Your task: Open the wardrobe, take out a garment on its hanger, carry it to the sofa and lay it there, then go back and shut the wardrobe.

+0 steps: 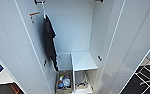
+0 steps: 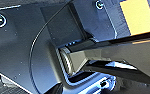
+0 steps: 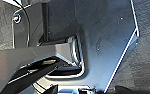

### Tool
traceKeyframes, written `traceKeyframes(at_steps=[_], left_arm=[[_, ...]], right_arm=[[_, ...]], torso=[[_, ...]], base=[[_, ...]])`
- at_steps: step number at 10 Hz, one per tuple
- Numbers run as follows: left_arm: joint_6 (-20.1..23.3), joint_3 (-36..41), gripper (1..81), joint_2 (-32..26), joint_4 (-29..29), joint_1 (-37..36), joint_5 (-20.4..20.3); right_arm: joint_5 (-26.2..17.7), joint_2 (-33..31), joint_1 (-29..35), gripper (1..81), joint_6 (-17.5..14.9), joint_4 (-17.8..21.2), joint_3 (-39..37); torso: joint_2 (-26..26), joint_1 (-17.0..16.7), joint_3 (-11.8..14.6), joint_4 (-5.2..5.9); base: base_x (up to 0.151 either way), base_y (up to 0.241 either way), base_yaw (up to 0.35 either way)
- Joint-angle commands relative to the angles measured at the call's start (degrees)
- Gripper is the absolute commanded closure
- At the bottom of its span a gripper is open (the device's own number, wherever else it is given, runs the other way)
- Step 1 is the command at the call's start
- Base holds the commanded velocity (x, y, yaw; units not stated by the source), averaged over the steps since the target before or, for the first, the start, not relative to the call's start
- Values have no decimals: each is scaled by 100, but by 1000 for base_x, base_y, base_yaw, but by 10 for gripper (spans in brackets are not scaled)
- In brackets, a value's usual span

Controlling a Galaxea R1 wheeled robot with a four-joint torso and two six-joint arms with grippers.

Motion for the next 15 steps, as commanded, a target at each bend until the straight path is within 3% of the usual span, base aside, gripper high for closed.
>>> traceKeyframes(at_steps=[1,8,15], left_arm=[[21,35,10,15,50,-120,182],[4,35,10,24,-47,-111,173],[-5,35,10,33,-38,-111,173]], right_arm=[[-332,8,91,10,-5,-12,-4],[-332,8,109,10,-5,-12,-4],[-332,34,109,10,-5,-30,5]], torso=[[0,0,0,0],[0,0,0,0],[-5,0,2,-2]], base=[[0,0,0],[0,0,0],[77,0,0]])
